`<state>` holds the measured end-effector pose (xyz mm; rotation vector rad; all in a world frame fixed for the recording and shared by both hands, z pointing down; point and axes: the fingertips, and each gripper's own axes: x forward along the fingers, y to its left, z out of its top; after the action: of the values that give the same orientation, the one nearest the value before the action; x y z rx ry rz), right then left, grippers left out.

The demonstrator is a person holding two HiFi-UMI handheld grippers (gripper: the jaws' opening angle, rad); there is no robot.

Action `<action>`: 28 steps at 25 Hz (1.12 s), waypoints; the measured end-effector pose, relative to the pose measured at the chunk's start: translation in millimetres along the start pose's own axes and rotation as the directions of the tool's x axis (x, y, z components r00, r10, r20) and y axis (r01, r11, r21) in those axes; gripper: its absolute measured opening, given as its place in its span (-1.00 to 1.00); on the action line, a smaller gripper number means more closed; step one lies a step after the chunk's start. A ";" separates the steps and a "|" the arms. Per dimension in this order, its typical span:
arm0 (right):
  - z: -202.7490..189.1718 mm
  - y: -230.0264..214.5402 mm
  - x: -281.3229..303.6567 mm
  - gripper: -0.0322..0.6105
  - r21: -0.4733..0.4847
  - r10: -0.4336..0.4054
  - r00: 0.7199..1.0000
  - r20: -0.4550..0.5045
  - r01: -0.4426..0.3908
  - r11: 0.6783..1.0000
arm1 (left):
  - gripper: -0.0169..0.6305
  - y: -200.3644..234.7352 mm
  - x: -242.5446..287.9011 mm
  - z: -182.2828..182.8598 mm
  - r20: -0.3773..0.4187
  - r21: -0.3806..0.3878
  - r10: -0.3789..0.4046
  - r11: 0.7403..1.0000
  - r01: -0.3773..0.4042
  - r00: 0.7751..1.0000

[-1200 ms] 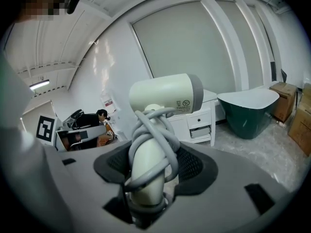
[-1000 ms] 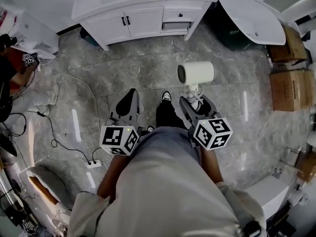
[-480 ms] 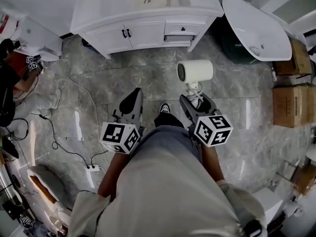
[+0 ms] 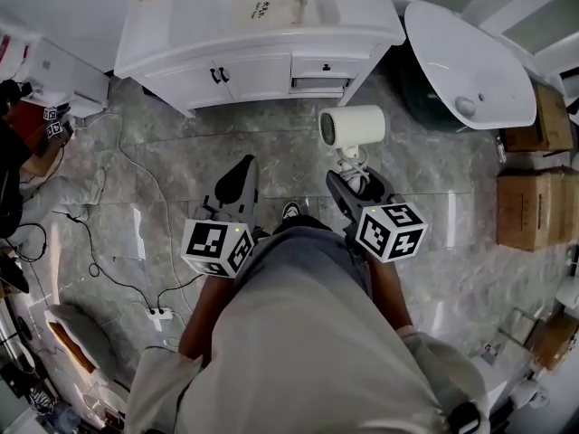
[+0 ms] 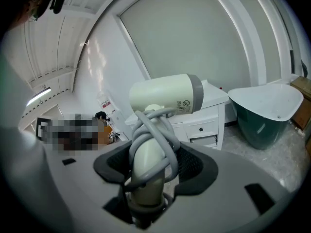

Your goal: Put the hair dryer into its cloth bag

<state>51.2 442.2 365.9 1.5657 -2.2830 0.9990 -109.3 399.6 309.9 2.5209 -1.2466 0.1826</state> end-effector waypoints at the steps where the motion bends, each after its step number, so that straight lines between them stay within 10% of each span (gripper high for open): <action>1: 1.5 -4.2 1.8 -0.12 0.003 0.008 1.000 -0.005 -0.008 1.000 | -0.95 0.9 3.8 0.2 -0.001 -0.006 0.007 1.000 -0.007 1.000; 28: 62.5 -49.9 71.9 -0.12 0.035 0.010 1.000 -0.028 -0.009 0.999 | -0.95 37.4 103.4 17.4 -0.053 -0.050 -0.040 0.998 0.038 0.998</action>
<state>77.9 338.6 376.4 1.5445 -2.2685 1.0617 -76.2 295.0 328.3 2.4799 -1.1662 0.2070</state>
